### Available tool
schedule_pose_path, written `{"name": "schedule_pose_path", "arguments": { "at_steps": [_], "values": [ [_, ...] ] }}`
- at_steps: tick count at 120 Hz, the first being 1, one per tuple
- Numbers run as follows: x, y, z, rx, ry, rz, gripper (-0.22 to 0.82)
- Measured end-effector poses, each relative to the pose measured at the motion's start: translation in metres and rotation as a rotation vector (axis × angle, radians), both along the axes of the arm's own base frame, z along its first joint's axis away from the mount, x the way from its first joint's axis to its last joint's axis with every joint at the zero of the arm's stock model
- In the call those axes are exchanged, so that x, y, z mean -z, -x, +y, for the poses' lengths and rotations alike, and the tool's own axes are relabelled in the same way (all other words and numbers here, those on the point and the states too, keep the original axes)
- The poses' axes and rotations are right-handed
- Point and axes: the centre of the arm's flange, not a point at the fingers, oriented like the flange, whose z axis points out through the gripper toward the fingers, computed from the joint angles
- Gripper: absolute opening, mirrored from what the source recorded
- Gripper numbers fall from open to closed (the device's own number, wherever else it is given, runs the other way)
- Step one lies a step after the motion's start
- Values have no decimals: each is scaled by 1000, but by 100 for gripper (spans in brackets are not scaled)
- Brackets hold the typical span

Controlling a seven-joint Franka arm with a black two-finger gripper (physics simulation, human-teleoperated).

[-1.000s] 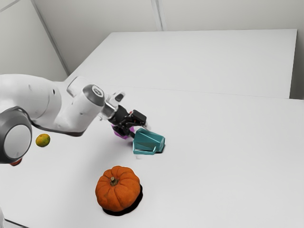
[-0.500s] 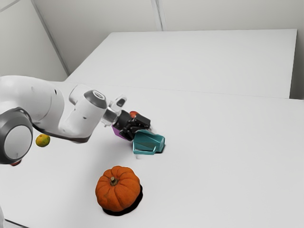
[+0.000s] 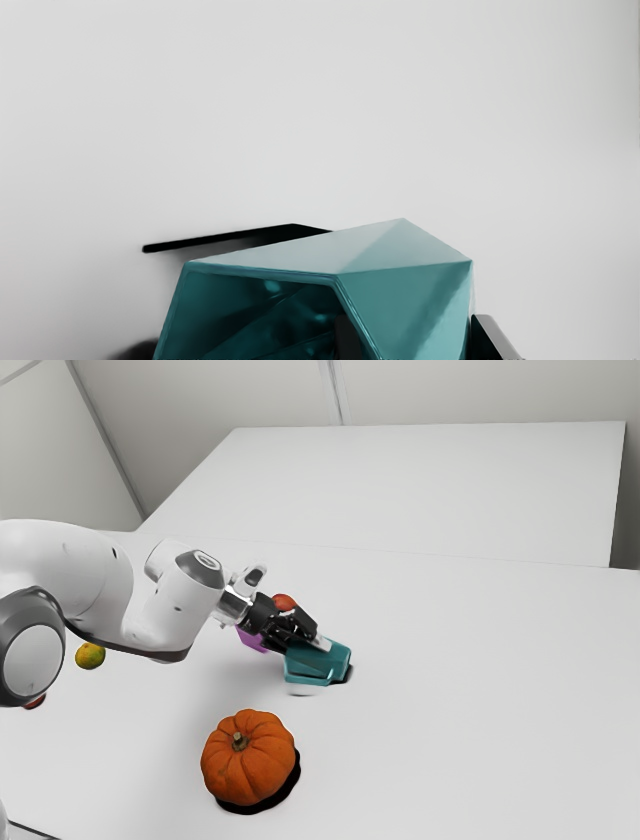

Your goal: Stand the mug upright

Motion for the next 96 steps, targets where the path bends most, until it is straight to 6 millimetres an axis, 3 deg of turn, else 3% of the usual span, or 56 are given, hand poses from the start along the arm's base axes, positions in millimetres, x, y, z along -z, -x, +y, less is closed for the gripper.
{"name": "schedule_pose_path", "arguments": {
  "at_steps": [37,77,96],
  "values": [
    [-17,-3,-12,30,-3,-44,-10],
    [-73,0,-35,133,-74,-164,-16],
    [-102,15,-39,239,-194,-201,-17]
  ]
}}
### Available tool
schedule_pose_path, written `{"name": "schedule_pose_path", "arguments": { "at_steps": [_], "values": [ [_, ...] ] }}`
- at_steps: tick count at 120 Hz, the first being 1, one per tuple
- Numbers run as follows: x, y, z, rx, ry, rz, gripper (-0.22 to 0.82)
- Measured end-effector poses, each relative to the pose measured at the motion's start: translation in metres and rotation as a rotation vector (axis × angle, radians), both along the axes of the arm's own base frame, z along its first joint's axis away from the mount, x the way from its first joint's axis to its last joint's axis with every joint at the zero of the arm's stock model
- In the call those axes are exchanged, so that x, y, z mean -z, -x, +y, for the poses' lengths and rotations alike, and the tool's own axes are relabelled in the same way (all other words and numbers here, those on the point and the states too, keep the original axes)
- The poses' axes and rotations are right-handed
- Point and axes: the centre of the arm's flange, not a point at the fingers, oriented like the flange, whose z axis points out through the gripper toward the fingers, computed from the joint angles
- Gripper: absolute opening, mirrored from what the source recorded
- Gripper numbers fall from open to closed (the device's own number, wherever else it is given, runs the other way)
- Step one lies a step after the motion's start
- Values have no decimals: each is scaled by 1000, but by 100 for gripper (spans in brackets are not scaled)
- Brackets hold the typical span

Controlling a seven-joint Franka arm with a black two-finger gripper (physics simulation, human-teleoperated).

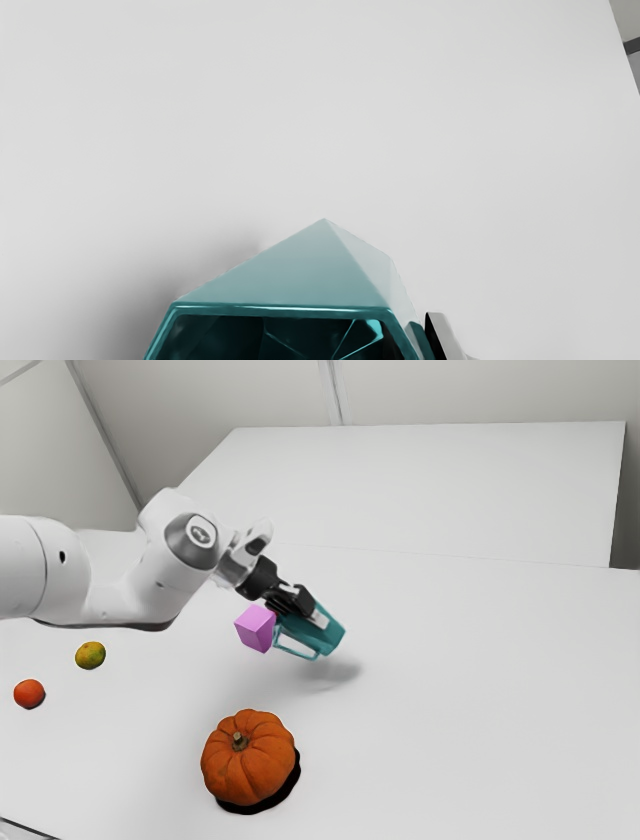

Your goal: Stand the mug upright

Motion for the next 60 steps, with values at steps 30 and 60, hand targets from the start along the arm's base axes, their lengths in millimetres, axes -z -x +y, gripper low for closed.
{"name": "schedule_pose_path", "arguments": {
  "at_steps": [30,60],
  "values": [
    [-5,24,-2,122,-241,18,-17],
    [3,31,19,122,-391,41,-17]
  ]
}}
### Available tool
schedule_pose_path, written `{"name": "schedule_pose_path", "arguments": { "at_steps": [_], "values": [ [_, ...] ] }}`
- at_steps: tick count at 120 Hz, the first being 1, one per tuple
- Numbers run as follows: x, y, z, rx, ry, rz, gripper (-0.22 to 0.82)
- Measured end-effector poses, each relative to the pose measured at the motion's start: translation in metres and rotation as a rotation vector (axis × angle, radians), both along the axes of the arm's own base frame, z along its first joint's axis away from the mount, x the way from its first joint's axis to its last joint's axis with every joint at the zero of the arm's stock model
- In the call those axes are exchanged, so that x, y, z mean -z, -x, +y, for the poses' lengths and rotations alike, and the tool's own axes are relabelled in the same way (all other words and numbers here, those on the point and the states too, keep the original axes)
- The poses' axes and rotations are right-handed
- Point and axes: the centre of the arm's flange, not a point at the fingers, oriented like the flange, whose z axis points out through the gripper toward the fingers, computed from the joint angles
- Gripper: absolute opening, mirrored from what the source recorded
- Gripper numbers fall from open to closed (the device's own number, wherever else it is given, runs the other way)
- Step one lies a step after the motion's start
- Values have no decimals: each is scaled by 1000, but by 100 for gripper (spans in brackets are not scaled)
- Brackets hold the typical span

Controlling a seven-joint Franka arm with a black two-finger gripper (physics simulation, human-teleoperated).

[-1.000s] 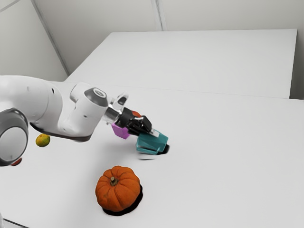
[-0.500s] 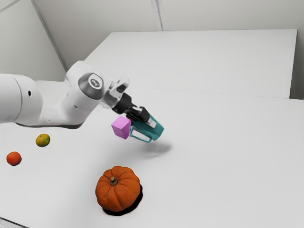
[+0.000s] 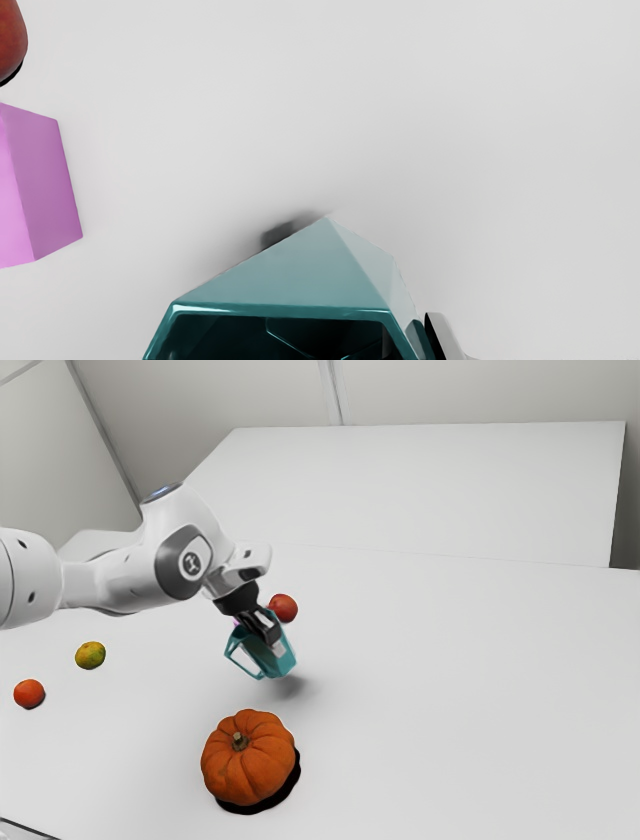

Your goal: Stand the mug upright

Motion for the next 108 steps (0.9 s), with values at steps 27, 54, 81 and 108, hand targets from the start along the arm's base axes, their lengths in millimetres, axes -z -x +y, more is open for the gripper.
{"name": "schedule_pose_path", "arguments": {
  "at_steps": [27,54,81,108],
  "values": [
    [7,-1,13,-15,-88,8,-17],
    [21,-3,9,3,-172,18,-17],
    [21,-7,4,22,-228,-1,-17],
    [25,1,1,25,-247,12,-17]
  ]
}}
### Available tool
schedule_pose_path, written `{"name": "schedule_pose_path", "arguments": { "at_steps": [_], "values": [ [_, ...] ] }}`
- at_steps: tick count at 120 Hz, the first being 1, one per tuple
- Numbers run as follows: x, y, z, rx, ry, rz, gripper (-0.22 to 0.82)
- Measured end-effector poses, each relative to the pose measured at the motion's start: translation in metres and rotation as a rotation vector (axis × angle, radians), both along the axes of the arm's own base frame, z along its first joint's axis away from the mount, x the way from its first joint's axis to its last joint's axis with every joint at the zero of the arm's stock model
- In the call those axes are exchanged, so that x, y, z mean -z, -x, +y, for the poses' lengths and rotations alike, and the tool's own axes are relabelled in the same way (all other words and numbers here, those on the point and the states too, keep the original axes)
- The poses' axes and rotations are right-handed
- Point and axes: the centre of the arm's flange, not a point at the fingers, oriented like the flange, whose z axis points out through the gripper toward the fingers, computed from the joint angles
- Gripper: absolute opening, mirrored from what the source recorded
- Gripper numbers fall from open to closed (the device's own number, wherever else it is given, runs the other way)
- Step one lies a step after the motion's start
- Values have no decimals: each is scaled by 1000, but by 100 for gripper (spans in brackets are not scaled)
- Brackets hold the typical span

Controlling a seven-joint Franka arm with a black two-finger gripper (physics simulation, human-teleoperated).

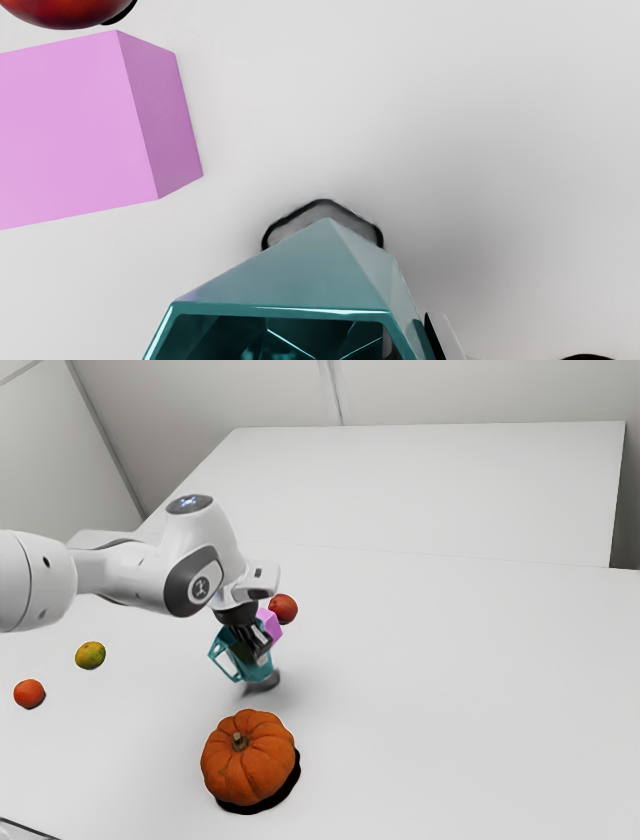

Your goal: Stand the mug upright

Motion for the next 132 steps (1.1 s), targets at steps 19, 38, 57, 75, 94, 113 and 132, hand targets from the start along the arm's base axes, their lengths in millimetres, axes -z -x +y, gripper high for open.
{"name": "schedule_pose_path", "arguments": {
  "at_steps": [19,38,57,75,94,113,132],
  "values": [
    [4,4,1,12,-29,8,-17],
    [6,6,11,6,-52,8,-17],
    [8,2,36,-35,-70,7,-17],
    [18,3,62,-86,-76,10,-17],
    [28,9,90,-145,-77,11,-17],
    [28,10,113,-196,-76,-1,-17],
    [27,10,126,-225,-75,-14,-17]
  ]
}}
